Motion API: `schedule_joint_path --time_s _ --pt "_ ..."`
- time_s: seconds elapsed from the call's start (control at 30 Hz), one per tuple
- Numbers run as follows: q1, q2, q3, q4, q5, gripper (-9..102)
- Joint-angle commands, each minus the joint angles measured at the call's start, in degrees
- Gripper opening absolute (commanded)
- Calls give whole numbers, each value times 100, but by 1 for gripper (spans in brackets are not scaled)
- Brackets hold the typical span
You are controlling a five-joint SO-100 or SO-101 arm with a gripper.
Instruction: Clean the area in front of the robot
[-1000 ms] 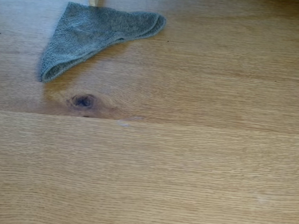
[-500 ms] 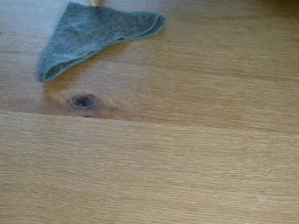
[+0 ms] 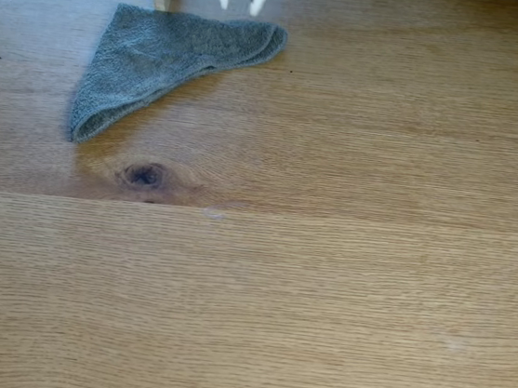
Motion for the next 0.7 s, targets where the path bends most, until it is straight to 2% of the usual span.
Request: schedule_joint_path --time_s 0.0,0.1,0.3,0.5,0.67 --pt "97 -1195 -1644 -466 185 31" --pt "396 -1978 -2479 -650 149 40" --pt "1635 -3243 -3516 -1266 -97 46" --pt "3199 -4852 -3700 -2145 -475 52" --pt "3850 -6056 -3700 -1925 -1081 60"
